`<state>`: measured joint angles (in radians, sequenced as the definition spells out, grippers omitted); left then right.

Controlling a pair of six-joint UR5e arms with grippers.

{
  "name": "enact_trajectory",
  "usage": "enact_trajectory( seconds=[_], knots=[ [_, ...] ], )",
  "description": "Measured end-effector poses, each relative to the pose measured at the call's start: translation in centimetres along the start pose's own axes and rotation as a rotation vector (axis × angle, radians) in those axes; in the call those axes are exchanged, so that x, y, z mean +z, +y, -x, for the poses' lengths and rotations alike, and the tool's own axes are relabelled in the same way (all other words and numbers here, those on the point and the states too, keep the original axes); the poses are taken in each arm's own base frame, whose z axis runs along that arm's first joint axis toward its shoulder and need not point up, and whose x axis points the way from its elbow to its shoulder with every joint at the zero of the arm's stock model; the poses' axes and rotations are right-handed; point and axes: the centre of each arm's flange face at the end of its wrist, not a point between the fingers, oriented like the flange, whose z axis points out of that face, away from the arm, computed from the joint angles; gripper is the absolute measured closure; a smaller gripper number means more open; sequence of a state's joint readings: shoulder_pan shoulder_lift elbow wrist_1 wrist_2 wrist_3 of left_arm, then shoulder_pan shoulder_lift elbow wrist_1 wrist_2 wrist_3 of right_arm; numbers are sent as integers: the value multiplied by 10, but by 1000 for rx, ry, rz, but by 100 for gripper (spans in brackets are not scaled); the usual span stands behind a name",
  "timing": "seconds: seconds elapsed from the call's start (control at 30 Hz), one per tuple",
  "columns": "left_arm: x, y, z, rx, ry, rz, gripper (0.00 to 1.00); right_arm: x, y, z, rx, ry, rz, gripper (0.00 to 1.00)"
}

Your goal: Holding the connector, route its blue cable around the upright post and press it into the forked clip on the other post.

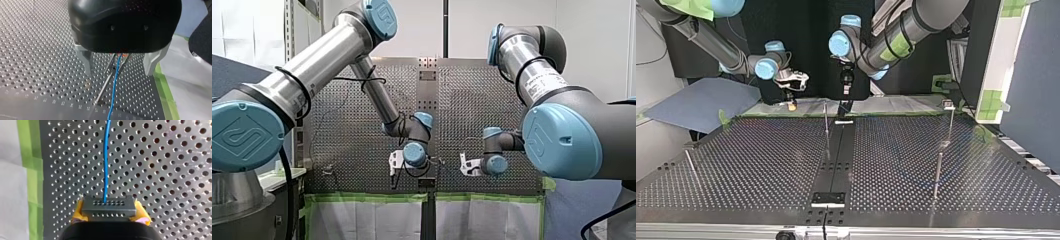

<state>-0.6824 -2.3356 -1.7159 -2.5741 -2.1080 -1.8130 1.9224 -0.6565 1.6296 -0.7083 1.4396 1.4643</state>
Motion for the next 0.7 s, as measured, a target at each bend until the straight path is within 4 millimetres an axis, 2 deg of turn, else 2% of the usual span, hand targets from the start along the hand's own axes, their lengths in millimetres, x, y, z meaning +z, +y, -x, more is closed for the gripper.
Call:
enact_trajectory(
  seconds=[0.33,0.7],
  knots=[
    [4,6,-1,5,15,6,0,-9,-6,4,-17,-9,-41,100],
    [7,8,0,-2,20,-6,0,-35,4,-20,33,67,-1,100]
  ],
)
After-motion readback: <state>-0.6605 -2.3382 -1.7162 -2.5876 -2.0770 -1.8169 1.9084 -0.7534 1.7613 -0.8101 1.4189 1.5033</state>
